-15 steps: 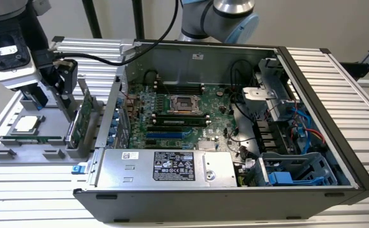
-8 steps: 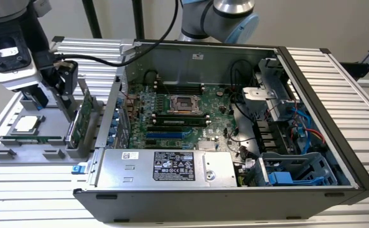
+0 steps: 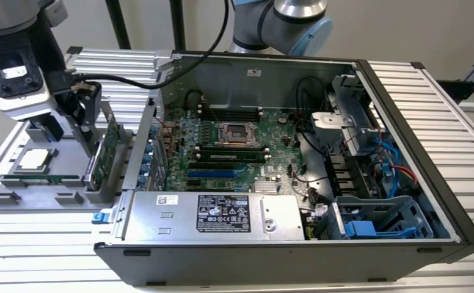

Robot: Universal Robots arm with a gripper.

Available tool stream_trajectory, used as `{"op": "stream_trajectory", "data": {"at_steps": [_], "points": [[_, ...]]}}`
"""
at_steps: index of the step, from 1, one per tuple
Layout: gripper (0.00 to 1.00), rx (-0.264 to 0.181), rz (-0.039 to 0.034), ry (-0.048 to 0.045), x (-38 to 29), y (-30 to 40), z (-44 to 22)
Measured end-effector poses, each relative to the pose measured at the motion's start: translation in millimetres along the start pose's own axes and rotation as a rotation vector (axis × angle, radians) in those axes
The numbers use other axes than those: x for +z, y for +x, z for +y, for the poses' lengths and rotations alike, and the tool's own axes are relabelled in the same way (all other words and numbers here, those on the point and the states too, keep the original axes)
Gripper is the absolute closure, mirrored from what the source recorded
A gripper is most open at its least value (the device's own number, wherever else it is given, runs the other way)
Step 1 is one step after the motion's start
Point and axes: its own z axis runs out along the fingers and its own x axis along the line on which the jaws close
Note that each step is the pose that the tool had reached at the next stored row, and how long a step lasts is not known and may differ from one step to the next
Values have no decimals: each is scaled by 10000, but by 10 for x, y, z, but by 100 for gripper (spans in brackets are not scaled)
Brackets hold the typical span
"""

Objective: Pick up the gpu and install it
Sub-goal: 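Pick up the gpu and move the gpu toward the slot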

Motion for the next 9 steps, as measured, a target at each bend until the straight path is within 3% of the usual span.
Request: {"op": "stream_trajectory", "data": {"at_steps": [9], "points": [[0, 0, 0, 19, 59, 1, 0]]}}
